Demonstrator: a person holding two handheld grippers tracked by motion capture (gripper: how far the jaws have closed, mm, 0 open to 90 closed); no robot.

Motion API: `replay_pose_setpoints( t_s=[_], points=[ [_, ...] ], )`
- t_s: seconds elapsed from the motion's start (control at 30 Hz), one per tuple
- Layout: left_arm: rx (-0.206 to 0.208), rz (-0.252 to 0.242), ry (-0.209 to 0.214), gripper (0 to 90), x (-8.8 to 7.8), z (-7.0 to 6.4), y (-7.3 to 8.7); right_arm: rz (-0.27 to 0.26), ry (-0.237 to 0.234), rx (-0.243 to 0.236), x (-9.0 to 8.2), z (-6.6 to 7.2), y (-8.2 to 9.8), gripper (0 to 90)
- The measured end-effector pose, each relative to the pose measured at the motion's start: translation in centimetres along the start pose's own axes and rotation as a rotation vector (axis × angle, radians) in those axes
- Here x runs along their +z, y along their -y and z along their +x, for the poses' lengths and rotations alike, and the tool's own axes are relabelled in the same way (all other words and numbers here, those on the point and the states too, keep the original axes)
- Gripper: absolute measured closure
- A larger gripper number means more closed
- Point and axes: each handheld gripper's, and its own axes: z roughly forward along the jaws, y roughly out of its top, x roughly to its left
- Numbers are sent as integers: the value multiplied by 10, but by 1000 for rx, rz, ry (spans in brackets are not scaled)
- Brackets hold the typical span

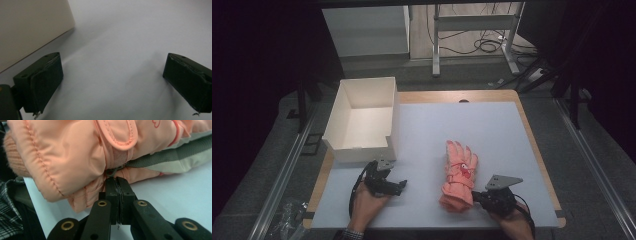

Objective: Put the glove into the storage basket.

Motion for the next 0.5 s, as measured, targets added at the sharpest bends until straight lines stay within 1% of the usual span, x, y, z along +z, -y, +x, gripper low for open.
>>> replay_pose_setpoints(
  t_s=[0.33, 0.5],
  points=[
    [1, 2, -2, 29, 0, 0, 0, -4, -19, -9, 16, 8, -9, 857],
    [1, 3, -1, 28, 0, 0, 0, -4, -19, -20, 24, 11, -15, 857]
  ],
)
